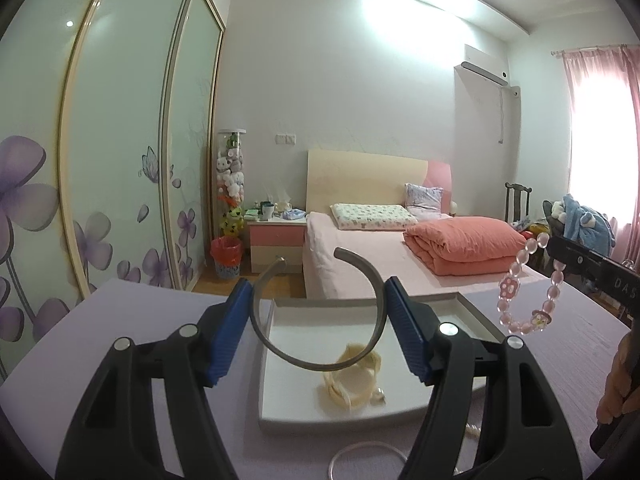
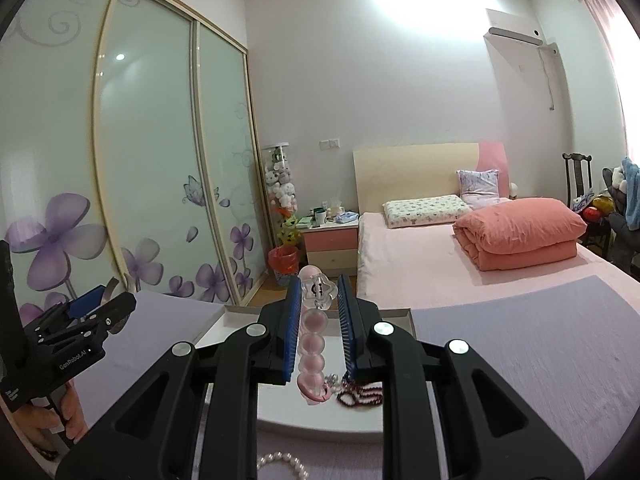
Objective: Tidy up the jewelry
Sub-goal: 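Carry both items over the grey tray and open both grippers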
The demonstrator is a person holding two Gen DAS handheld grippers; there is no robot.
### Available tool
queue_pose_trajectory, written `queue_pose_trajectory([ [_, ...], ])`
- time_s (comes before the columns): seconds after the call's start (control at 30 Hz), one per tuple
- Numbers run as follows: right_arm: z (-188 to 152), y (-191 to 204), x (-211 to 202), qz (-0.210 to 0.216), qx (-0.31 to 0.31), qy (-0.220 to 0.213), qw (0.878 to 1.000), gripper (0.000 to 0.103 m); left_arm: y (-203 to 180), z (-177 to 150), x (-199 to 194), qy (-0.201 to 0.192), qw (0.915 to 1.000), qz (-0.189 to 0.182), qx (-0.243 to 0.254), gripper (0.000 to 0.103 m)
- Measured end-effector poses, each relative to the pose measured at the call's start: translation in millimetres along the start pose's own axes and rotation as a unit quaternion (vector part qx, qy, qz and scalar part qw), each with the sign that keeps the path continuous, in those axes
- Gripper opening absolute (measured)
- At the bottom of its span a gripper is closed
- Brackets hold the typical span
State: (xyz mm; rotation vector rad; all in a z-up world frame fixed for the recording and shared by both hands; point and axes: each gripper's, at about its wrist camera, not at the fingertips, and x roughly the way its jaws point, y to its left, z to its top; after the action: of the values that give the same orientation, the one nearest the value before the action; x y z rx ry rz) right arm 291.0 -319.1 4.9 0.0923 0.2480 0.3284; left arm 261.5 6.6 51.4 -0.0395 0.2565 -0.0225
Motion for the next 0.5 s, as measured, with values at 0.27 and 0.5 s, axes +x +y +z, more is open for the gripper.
queue_pose_trajectory([
  [0.27,-9.3,-4.2,32.9,-0.004,0.005,0.011,1.000,0.019,-5.5,-2.0,38.3,0.001,1.0000,-0.006,-0.004,0.066],
  [0.5,-24.6,-11.4,56.4,-0.010,0.011,0.033,0.999,0.020,-6.1,-10.6,68.5,0.011,0.9999,-0.013,-0.004,0.066],
])
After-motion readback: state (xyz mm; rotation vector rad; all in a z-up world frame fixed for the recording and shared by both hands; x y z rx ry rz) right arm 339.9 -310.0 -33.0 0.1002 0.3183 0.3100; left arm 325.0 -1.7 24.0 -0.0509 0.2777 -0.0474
